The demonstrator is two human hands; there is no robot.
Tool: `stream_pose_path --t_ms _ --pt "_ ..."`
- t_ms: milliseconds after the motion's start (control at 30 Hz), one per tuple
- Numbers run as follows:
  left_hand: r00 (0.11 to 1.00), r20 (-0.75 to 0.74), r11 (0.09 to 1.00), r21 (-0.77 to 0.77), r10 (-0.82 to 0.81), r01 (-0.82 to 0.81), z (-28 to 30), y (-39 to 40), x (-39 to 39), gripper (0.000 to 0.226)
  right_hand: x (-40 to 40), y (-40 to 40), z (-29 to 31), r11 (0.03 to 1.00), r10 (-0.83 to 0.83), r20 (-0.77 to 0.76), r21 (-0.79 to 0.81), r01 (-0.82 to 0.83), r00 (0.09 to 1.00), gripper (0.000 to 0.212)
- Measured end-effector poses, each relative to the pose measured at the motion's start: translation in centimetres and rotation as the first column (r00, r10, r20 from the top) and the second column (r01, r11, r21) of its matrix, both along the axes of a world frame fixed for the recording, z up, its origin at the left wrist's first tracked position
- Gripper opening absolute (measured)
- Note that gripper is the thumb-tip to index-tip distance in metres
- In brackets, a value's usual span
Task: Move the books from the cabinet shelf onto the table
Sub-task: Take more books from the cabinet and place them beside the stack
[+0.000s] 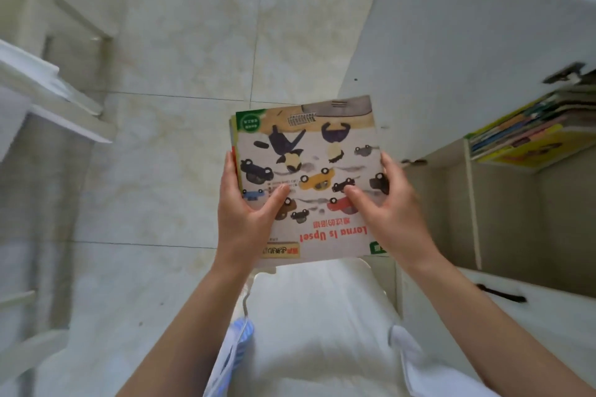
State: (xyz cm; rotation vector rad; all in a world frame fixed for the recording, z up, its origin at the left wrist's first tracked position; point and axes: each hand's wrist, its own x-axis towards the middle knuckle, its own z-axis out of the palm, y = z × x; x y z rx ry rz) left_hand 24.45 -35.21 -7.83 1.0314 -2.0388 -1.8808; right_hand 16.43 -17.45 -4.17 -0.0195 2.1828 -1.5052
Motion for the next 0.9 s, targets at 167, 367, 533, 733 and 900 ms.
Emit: stream_pose_path --t_ms 167,367,533,733,900 --pt "0.988 0.040 0.987 -0.055 0.151 -0.148 1.1 -5.8 7.9 0.094 5.2 -7.1 0.9 0.988 0.150 -0.059 0.034 -0.149 0.987 0.053" --pt "0.943 0.040 0.943 -0.061 0.330 -0.327 2.6 -11.8 17.0 0.095 11.1 -15.3 1.7 0.942 0.336 -0.069 0.007 -0.336 0.939 0.049" --pt "0.853 0.048 0.854 -0.055 0.520 -0.517 3.0 -16.0 23.4 0.091 14.5 -22.3 0.9 0.858 0.512 -0.041 -0.005 -0.513 0.858 0.049" --pt "0.677 0.067 0.681 -0.078 0.733 -0.729 2.6 -20.8 28.4 0.090 17.3 -32.6 0.3 0.701 0.712 -0.016 -0.049 -0.712 0.702 0.048" --pt "0.592 0.075 0.597 -0.103 0.802 -0.796 2.3 -24.5 29.1 0.088 17.5 -38.2 0.5 0.618 0.786 -0.026 -0.006 -0.786 0.618 0.048"
